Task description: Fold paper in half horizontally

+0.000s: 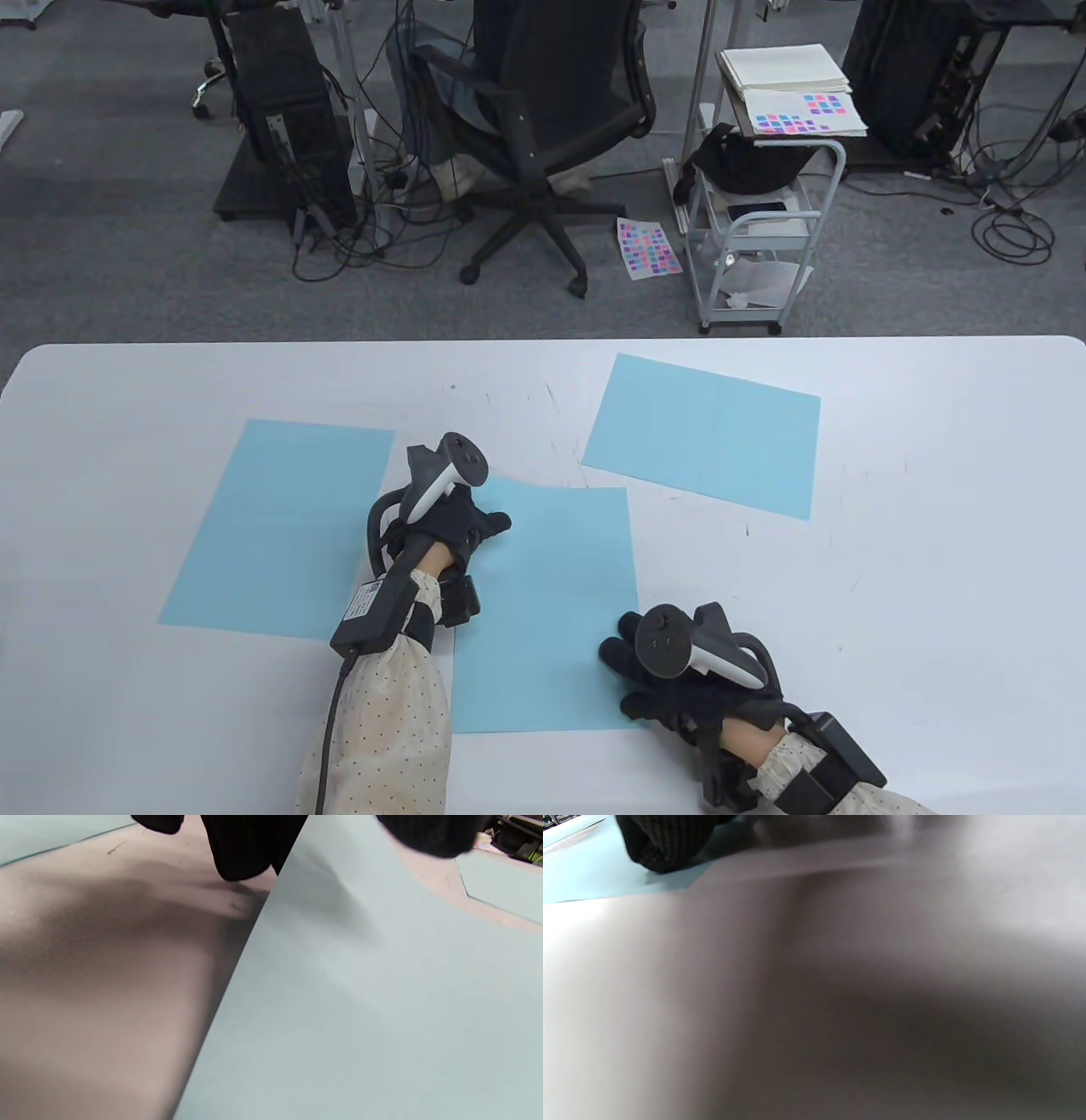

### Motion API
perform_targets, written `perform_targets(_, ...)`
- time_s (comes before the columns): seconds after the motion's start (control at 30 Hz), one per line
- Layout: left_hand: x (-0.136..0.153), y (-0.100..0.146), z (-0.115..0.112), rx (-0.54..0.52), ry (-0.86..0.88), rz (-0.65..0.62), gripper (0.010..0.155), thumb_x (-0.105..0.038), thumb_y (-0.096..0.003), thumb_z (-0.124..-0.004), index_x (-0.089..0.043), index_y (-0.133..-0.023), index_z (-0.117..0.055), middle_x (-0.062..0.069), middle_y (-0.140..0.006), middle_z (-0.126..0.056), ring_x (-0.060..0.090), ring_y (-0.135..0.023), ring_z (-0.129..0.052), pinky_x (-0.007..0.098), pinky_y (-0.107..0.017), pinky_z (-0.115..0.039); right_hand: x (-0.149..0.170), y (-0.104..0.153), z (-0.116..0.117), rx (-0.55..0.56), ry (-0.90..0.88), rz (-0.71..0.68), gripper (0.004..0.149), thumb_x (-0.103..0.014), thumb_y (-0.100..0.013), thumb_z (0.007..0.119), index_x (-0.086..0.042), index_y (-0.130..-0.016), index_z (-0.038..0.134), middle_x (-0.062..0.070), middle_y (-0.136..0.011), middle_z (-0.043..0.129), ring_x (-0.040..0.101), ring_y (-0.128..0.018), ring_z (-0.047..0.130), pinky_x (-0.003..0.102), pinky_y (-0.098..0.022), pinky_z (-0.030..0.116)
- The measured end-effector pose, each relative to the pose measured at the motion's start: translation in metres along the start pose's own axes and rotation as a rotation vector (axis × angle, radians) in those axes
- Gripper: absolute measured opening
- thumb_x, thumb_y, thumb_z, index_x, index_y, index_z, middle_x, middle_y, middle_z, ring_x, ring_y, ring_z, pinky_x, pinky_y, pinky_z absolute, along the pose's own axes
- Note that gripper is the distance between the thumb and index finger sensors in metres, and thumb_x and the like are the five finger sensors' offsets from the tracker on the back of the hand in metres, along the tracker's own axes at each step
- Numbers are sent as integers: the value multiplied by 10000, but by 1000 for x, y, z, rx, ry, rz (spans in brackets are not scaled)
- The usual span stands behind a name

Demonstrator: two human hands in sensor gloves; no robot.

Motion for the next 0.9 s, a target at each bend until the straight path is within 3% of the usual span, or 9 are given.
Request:
perform_targets(0.17, 3, 6, 8, -55, 45, -21, 771, -439, -419, -817, -379, -1060, -394, -263, -834, -933, 51, -891, -914, 454, -854, -573, 0, 0, 0, -1, -2, -1, 675, -455, -444, 711, -481, -1019, 358, -195, -1156, 149, 278, -1065, 25, 650, -731, 91)
perform_targets(0.33, 6, 17, 14, -137, 27, -49, 485, -429, -421, -808, -522, -890, -726, -266, -788, -985, 46, -868, -936, 458, -846, -586, 0, 0, 0, -3, -9, 1, 675, -456, -445, 710, -484, -1019, 355, -197, -1153, 144, 274, -1064, 19, 651, -731, 93)
perform_targets(0.67, 20, 53, 18, -167, 69, -155, 432, -510, -410, -753, -519, -839, -803, -217, -830, -994, 98, -893, -925, 481, -837, -586, 1, 0, 1, -9, -22, 5, 673, -455, -446, 711, -490, -1017, 355, -204, -1151, 138, 264, -1061, 6, 652, -731, 96)
perform_targets(0.9, 40, 77, 7, -145, 61, -202, 422, -507, -408, -756, -510, -825, -824, -210, -863, -988, 124, -909, -926, 503, -827, -603, 2, 0, 1, -15, -33, 7, 673, -458, -448, 710, -495, -1015, 349, -212, -1148, 128, 255, -1057, -6, 649, -731, 89)
Point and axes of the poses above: the tracker on the back of each hand, its own x axis roughly to the little-finger side, its own y axis roughly from the fingertips to the wrist, z = x × y, the point moved 2 cm from there along -y, roughly from the wrist to the fingertips
